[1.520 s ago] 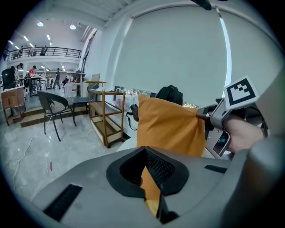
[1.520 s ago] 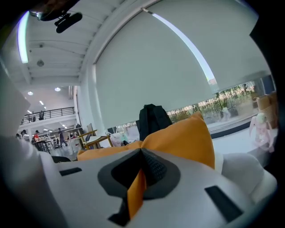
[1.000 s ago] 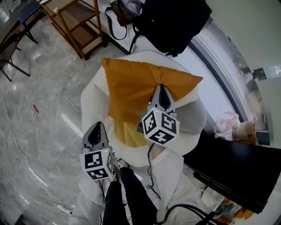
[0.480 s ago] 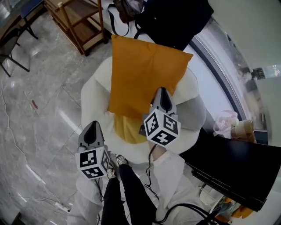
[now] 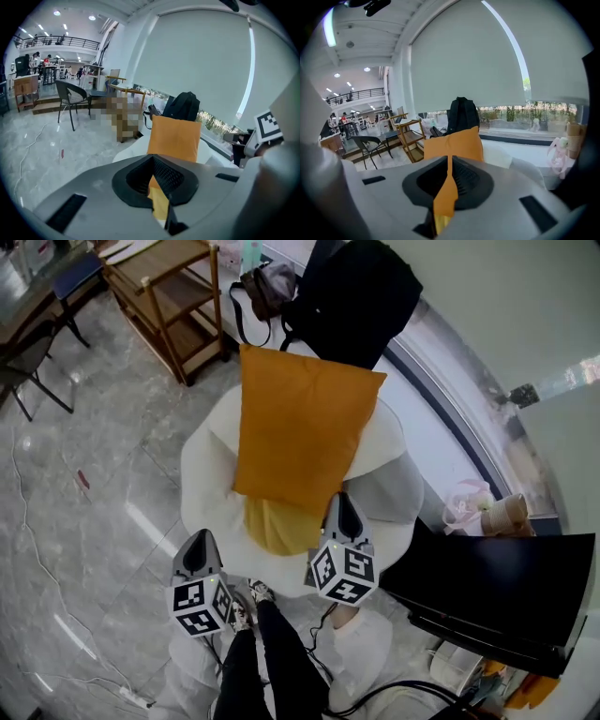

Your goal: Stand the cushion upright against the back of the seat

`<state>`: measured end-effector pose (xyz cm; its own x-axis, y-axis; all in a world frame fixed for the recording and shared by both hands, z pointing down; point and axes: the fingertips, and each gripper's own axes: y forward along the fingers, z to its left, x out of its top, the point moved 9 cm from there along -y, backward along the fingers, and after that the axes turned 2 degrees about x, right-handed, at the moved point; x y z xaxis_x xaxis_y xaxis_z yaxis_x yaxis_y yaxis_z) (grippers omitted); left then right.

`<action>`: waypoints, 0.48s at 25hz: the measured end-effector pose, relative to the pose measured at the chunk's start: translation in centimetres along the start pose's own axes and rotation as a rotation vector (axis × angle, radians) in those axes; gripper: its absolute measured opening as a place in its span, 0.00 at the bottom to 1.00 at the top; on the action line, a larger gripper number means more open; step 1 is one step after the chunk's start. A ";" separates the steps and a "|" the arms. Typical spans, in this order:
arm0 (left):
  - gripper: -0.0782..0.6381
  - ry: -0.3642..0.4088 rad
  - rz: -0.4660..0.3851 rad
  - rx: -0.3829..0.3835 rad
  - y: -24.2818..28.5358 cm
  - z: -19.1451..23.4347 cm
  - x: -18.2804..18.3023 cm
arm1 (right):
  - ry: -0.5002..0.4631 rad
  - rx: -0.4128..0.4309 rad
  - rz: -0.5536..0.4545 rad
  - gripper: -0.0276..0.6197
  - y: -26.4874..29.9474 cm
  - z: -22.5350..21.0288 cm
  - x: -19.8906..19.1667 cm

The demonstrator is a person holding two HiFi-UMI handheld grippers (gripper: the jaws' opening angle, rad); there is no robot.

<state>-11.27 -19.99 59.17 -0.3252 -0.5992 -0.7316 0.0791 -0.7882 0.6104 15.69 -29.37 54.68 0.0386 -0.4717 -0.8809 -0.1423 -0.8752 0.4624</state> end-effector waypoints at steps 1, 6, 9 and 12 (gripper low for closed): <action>0.10 -0.010 -0.001 0.001 -1.2 -0.1 0.2 | -0.018 0.005 0.011 0.14 -1.6 0.2 0.2; 0.10 -0.023 -0.040 0.001 -7.3 -1.3 2.9 | -0.057 0.017 0.025 0.14 -8.1 1.6 2.9; 0.10 -0.021 -0.064 -0.048 -10.2 -2.5 5.3 | -0.046 0.016 -0.002 0.14 -10.9 2.4 5.1; 0.10 0.016 -0.095 -0.105 -12.9 -3.9 8.1 | -0.044 0.029 -0.037 0.14 -13.1 3.3 7.9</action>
<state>-11.24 -15.27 44.21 -0.3211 -0.5225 -0.7899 0.1468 -0.8514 0.5035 14.55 -21.28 41.30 0.0006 -0.4338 -0.9010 -0.1698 -0.8880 0.4274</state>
